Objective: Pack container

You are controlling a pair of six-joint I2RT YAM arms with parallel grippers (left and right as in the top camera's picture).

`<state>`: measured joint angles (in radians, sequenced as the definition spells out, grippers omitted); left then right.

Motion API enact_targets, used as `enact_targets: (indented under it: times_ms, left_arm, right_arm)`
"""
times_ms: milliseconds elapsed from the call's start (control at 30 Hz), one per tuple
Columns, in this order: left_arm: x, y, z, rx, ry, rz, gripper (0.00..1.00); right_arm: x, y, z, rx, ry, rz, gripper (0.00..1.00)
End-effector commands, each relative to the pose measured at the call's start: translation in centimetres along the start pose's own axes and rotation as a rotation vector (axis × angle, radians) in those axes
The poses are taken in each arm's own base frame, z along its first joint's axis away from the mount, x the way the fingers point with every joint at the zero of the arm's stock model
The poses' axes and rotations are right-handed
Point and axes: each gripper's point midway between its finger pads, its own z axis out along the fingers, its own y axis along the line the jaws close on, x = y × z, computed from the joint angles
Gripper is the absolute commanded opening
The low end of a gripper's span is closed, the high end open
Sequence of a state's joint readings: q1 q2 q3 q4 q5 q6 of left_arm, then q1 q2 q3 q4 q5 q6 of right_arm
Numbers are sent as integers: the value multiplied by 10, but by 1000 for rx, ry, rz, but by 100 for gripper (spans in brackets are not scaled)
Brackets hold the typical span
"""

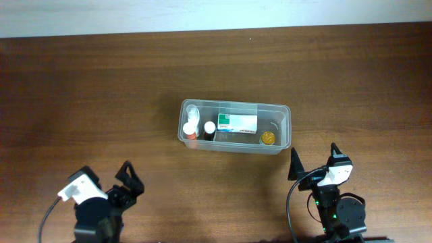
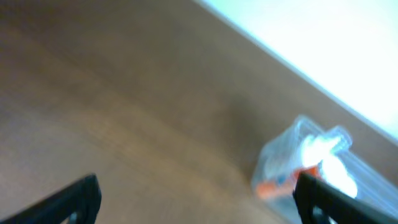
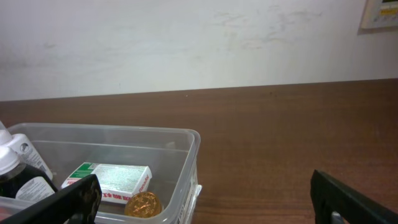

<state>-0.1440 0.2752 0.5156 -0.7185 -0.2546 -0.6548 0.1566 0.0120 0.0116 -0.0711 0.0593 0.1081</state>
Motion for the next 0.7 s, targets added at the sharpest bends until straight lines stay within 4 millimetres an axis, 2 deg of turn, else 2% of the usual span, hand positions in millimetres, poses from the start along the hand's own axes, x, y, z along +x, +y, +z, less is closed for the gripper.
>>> enact_targets:
  times_ms: [0, 100, 200, 333, 500, 667]
  left_arm:
    - [7, -11, 16, 89, -32, 22, 99]
    - [-5, -35, 24, 215, -138, 112, 99]
    - [-16, -55, 24, 321, -254, 239, 99]
    - [-14, -71, 21, 399, -318, 431, 99]
    - [2, -73, 23, 432, -322, 595, 99]
    - [5, -65, 25, 422, -343, 620, 99]
  right_arm:
    - [2, -2, 0, 9, 2, 1, 98]
    - [2, -2, 0, 9, 2, 1, 98]
    - [2, -2, 0, 9, 1, 1, 98]
    - [2, -2, 0, 9, 2, 1, 98]
    - [2, -2, 0, 9, 2, 1, 99]
    - [2, -2, 0, 9, 2, 1, 98]
